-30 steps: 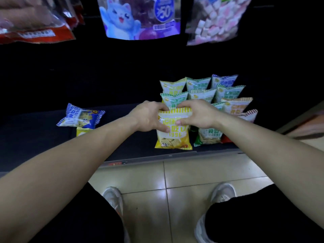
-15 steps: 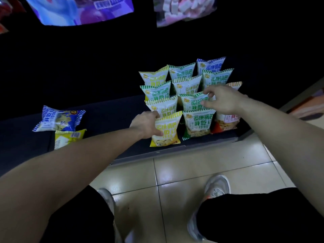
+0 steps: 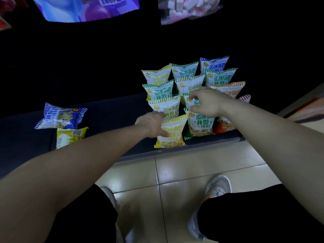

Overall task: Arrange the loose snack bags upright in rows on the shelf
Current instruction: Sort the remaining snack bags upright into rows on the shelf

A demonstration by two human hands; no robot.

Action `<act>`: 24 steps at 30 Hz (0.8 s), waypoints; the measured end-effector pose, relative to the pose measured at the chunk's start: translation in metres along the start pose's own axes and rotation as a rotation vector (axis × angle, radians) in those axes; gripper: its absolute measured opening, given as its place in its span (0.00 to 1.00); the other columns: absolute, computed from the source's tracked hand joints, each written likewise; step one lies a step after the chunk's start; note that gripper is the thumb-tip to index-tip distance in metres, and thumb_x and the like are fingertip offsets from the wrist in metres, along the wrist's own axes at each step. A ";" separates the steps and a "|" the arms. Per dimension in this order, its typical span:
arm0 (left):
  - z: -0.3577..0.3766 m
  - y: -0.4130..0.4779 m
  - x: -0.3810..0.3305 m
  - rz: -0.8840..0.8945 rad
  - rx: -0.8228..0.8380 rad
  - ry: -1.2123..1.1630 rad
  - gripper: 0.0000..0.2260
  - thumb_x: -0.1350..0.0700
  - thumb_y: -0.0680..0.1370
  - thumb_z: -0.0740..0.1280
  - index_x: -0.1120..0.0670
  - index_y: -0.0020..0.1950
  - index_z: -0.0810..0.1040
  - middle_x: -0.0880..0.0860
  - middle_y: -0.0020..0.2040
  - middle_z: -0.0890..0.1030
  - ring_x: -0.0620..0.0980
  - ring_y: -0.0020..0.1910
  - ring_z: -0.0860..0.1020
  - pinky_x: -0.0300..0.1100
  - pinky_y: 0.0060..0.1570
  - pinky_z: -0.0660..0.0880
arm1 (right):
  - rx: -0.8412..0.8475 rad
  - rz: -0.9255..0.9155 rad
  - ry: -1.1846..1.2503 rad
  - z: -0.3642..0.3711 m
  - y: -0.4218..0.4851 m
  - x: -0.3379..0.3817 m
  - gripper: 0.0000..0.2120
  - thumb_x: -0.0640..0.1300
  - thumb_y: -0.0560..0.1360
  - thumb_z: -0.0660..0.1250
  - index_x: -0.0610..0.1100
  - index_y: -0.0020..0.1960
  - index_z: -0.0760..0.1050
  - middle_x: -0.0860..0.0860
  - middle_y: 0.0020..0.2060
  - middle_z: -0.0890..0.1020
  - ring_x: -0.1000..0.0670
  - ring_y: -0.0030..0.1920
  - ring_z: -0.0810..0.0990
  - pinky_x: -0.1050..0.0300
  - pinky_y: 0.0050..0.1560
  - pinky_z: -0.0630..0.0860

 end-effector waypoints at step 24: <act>-0.021 -0.230 0.338 -0.510 -0.122 -0.237 0.38 0.38 0.70 0.73 0.53 0.74 0.67 0.56 0.68 0.73 0.55 0.67 0.71 0.47 0.65 0.69 | 0.194 -0.345 -0.112 0.108 0.074 0.327 0.29 0.57 0.78 0.65 0.50 0.75 0.64 0.48 0.70 0.68 0.44 0.66 0.73 0.47 0.63 0.74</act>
Point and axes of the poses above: each hand's wrist, its own y-axis towards the middle knuckle, its own z-axis out of the palm, x = y × z, the point moved 2 cm from there along y, towards the middle knuckle
